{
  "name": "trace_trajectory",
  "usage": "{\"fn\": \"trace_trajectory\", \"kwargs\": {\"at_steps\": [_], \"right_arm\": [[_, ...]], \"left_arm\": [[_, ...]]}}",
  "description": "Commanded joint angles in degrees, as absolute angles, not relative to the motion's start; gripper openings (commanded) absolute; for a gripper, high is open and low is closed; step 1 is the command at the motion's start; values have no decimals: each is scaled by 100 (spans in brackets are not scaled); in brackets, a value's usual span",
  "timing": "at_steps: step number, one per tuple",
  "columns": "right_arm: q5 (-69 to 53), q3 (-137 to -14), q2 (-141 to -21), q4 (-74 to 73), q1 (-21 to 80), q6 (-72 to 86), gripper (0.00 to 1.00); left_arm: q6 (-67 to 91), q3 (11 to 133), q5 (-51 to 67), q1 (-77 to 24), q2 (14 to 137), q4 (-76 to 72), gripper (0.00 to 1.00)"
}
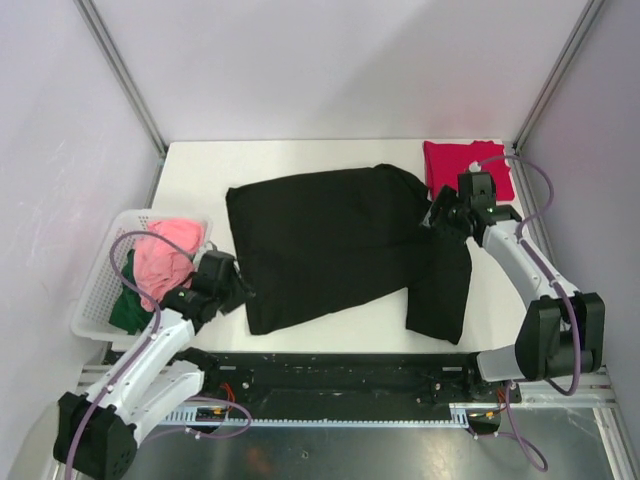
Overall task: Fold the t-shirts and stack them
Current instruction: Flatten out the tshirt
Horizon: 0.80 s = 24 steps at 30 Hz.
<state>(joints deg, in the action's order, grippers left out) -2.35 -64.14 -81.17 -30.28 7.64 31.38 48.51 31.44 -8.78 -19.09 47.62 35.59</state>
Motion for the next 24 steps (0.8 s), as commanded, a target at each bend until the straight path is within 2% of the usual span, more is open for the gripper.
{"fn": "trace_trajectory", "kwargs": {"at_steps": [1,13,24], "right_arm": [[-392,-5862,-7560,-3115,742,3208,65],[-501,-5215,-7172,-3138,705,3320,64],[-424,-5104,-7086,-3164,647,3317,64]], "left_arm": [[5876,2776,-1397,-2429,4471,3807,47],[6716,2375,-1642,-3096,4630,4193,38],[7017,2266,-1710,-3162,4856,4307,38]]}}
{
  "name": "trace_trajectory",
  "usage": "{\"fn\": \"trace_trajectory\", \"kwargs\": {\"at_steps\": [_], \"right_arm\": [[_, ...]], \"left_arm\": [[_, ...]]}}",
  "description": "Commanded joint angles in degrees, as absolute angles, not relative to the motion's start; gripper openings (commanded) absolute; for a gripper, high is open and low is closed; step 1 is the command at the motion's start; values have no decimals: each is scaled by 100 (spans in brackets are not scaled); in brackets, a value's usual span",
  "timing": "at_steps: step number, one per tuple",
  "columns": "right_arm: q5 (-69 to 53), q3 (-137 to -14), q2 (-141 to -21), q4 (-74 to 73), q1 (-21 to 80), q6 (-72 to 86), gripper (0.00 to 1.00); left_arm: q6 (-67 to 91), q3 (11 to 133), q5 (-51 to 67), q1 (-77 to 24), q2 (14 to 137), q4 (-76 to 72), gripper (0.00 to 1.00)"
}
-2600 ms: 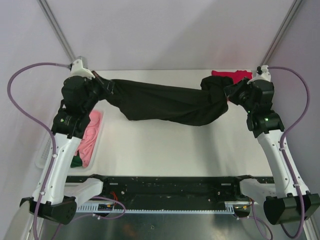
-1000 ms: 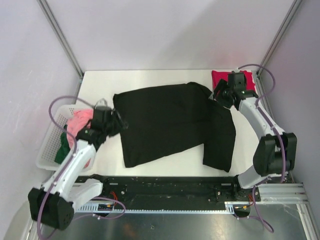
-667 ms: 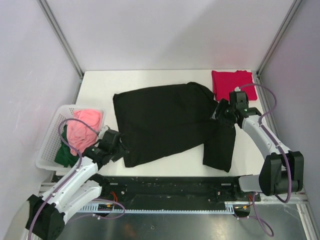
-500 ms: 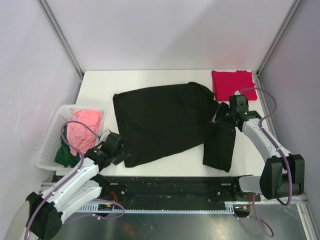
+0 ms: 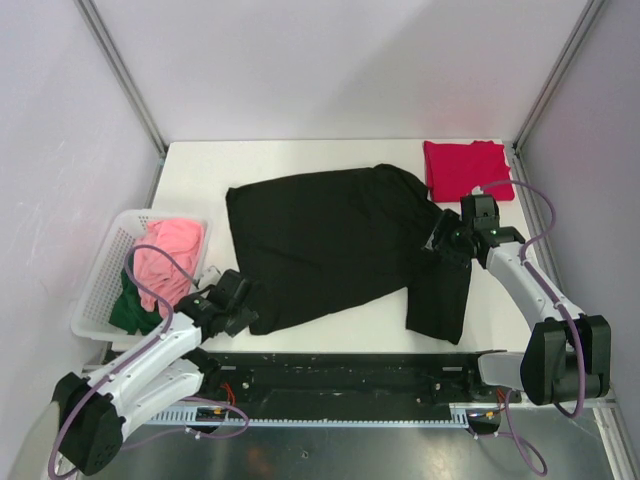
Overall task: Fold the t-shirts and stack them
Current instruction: Flatten out the tshirt
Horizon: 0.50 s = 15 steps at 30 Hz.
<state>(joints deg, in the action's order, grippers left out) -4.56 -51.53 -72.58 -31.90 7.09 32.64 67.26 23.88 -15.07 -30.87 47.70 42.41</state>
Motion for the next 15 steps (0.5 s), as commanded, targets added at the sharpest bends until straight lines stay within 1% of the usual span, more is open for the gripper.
{"fn": "trace_trajectory", "kwargs": {"at_steps": [1,6,12,14,15], "right_arm": [[-428,-5092,-7072,-3173,626,3315,64],[-430,-5045,-7027,-3174,566,3299,64],[-453,-4961,-7023,-3143,543,3318,64],[-463,-4940,-7016,-3139,542,3317,64],[-460,-4931,-7015,-3134,539,3315,64]], "left_arm": [[7033,2254,-1703,-3176,4867,4307,38],[7076,2187,-1625,-3206,4946,4273,40],[6862,2266,-1523,-3231,5337,3877,40],[6754,2349,-1471,-3234,5533,3744,36],[6704,2400,-1478,-3230,5632,3700,30]]}}
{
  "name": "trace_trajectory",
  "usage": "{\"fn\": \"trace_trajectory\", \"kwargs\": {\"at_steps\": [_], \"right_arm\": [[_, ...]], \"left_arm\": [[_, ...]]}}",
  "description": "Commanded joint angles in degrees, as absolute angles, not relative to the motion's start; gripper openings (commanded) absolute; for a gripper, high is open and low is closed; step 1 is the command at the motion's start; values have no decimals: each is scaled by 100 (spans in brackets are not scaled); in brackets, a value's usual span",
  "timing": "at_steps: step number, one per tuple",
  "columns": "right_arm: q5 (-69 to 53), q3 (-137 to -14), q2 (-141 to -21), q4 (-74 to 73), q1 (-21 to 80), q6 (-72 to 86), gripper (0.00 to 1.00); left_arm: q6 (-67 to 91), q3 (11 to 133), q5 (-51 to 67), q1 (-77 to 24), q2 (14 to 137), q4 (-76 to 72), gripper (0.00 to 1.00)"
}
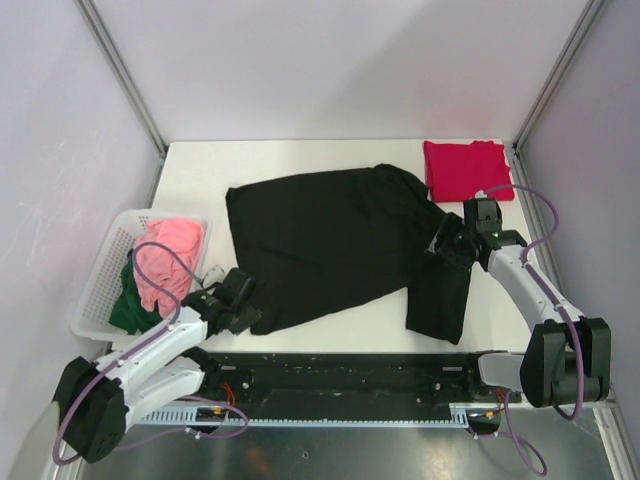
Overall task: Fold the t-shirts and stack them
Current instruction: Flatten out the tshirt
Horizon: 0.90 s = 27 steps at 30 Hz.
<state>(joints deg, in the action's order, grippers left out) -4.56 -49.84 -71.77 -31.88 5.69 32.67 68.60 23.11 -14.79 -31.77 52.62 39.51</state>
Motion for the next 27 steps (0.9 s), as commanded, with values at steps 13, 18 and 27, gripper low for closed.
{"fn": "trace_trajectory", "kwargs": {"at_steps": [13,18,27], "right_arm": [[-450,-4723,-6939,-3287,459,3221,64],[-418,-4513,-6867,-3315,430,3255,64],[-93,-4010,-6620,-3357,293,3521,63]], "left_arm": [[5452,3690,-1990,-1057,5940,3667,0],[5140,4077,-1929,-463,6167,3663,0],[5051,4168,-1863,-354,6388,3597,0]]}}
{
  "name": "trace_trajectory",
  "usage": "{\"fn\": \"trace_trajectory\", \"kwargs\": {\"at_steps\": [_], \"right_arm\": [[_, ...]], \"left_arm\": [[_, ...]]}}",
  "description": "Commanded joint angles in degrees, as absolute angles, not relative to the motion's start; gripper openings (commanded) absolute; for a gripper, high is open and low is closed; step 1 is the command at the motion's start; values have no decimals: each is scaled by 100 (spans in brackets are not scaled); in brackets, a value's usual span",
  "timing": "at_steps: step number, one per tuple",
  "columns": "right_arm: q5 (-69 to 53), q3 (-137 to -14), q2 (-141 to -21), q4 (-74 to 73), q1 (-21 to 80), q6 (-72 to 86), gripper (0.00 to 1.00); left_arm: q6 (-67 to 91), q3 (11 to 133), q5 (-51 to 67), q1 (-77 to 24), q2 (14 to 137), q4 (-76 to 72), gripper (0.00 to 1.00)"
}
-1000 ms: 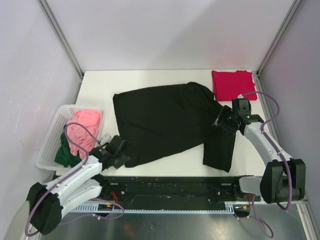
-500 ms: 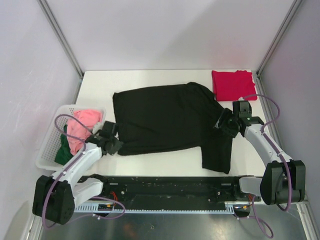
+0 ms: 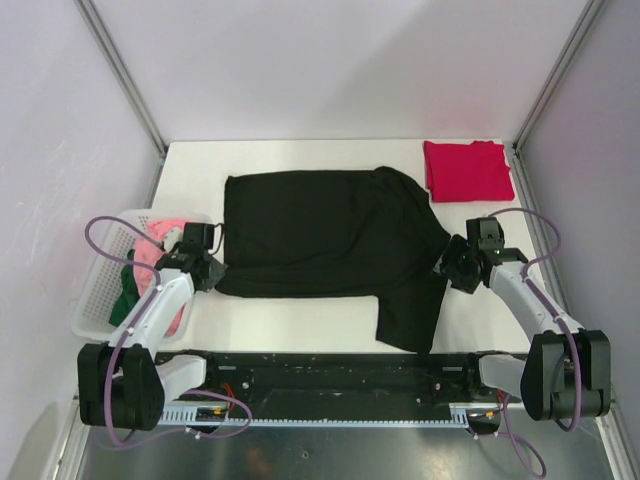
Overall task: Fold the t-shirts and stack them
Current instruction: Flatten out the tshirt
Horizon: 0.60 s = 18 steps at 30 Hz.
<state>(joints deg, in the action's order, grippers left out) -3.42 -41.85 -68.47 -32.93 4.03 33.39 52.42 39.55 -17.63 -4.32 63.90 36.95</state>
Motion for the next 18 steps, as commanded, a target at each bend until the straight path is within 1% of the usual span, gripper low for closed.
{"fn": "trace_trajectory", "kwargs": {"at_steps": [1,3,5,10,14,18], "right_arm": [[-60,-3965,-6597,-3326,256,3540,62],[-15,-3887,-6589,-3227,185,3557,61],[-4,-3841,-6648,-3039,123,3537,57],[-10,-3815,-7014,-2671,98,3531,45],[-1,-3798,-7352,-2446,92,3525,40],[0,-3778,-7618,-2291,97,3533,38]], "left_arm": [[5044,4171,-1845,-348,6389,3587,0],[5016,4187,-1806,-349,6396,3560,0],[4996,4198,-1768,-346,6413,3533,0],[4944,4209,-1704,-337,6453,3488,0],[4896,4197,-1681,-330,6488,3454,0],[4860,4201,-1651,-312,6513,3434,0]]}}
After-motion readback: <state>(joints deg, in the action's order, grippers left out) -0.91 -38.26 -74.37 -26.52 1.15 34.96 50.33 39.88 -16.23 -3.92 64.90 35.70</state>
